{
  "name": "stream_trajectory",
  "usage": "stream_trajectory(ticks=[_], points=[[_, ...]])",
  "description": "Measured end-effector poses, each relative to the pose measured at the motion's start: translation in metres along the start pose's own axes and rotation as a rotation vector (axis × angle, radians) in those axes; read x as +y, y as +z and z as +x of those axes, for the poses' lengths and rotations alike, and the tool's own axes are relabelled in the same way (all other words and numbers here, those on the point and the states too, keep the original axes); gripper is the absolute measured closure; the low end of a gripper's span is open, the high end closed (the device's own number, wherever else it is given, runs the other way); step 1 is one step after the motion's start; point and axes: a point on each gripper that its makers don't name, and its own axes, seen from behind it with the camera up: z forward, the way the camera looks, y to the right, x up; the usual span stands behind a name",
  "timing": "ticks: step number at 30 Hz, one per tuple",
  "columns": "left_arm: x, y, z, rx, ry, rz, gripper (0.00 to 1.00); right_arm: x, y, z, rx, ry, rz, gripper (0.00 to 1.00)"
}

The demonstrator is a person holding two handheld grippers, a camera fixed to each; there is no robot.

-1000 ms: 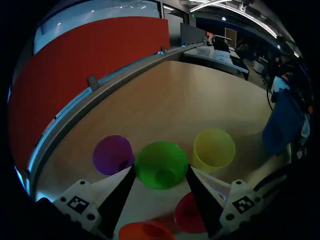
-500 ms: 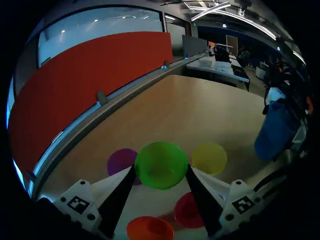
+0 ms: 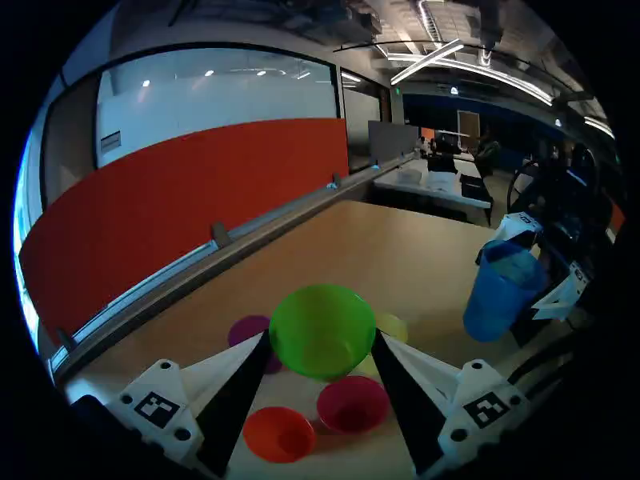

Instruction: Pour water

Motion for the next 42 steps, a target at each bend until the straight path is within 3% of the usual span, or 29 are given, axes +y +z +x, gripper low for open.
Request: stream_trajectory(ticks=[12, 21, 33, 42], points=[[0.013, -0.071, 0.01, 0.15, -0.046, 0.055, 0.12, -0.031, -0.003, 0.018, 0.015, -0.025, 0.026, 0.1], [0.029, -0.112, 0.007, 0.237, -0.072, 0.092, 0.12, -0.053, -0.003, 0.026, 0.017, -0.031, 0.049, 0.1], [0.056, -0.143, 0.002, 0.315, -0.099, 0.086, 0.12, -0.071, -0.002, 0.029, 0.011, -0.025, 0.075, 0.1], [0.062, -0.155, -0.007, 0.338, -0.15, 0.082, 0.12, -0.081, -0.002, 0.033, 0.011, -0.03, 0.09, 0.1]])
